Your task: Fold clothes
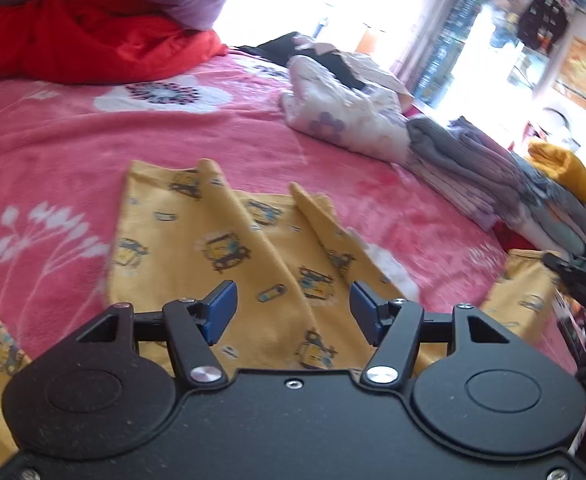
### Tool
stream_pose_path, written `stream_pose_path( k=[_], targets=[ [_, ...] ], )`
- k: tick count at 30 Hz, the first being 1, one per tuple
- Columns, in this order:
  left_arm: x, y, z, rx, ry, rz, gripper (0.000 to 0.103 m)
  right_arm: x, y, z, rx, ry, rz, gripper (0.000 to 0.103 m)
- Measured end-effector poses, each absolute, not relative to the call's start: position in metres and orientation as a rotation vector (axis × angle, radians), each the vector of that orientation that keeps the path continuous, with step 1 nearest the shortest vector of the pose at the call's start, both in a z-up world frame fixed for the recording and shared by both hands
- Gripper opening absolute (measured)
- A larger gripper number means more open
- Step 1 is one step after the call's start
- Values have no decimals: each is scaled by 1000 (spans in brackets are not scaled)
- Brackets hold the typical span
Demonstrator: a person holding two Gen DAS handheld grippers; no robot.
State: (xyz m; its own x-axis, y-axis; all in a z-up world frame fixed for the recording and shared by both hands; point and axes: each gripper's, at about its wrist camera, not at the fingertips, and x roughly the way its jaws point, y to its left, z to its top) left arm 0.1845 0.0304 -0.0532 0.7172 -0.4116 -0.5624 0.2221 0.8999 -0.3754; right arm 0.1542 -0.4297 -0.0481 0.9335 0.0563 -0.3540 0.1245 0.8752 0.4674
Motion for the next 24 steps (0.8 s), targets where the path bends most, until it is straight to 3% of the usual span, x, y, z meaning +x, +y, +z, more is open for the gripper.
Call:
stream_pose_path(
  k=[8,12,16,24],
  targets=[
    [127,-35,-37,-7,666,-796,61,183,-442,-89,555,584,-80,11],
    [85,-84,-49,212,666,-966,61,182,-449,-98,621,606,-61,15],
    [70,-106,-70,380,687,-998,56,182,-459,-105,718,602,-43,32],
    [70,-107,-81,427,721,-1005,55,201,-453,-112,733,598,31,35]
  ],
)
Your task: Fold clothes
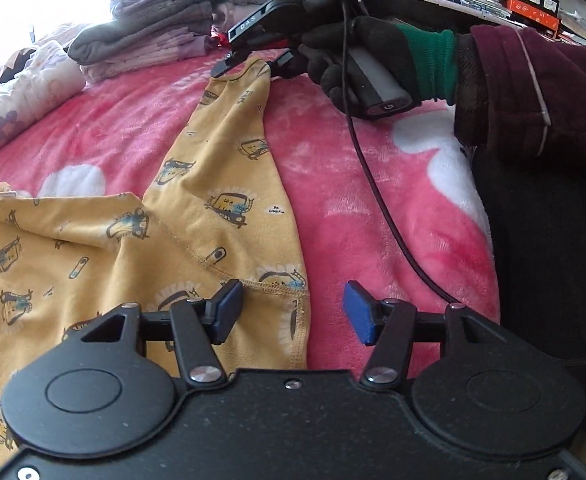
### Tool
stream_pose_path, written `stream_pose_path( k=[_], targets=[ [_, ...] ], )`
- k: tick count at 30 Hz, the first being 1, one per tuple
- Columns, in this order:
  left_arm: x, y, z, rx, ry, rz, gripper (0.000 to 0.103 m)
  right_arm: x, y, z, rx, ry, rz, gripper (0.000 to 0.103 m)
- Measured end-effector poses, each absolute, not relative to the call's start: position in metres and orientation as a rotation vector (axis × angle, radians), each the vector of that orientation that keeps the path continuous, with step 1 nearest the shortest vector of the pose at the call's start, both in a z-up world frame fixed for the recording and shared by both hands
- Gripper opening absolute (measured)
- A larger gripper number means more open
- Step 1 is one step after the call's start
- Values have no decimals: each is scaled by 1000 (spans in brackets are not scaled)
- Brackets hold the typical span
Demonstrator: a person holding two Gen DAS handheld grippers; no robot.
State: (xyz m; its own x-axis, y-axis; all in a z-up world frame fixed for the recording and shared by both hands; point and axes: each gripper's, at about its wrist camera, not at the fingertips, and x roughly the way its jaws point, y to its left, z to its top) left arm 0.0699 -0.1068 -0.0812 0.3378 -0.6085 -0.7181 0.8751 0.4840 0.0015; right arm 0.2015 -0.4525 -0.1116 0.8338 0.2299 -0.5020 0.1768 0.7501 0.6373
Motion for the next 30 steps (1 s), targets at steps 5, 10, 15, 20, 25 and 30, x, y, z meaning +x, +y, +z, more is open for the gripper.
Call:
stream_pose_path(
  k=[5,10,15,20,25,30],
  targets=[
    [73,-106,-79,413,732,-1014,55,213,-459,-116,747,590,75,34],
    [74,-108,-78,411,737,-1020,55,219,-465,-116,731,603,159,21],
    [75,-106,-78,404,743,-1025,55,219,-456,-100,646,541,215,9],
    [76,-105,-77,379,758,-1035,57,217,-450,-80,537,391,168,8],
    [79,-104,-76,361,766,-1049,58,240,-444,-93,406,496,66,8],
    [82,-101,-71,319,761,-1059,58,227,-464,-93,518,513,-52,25]
  ],
)
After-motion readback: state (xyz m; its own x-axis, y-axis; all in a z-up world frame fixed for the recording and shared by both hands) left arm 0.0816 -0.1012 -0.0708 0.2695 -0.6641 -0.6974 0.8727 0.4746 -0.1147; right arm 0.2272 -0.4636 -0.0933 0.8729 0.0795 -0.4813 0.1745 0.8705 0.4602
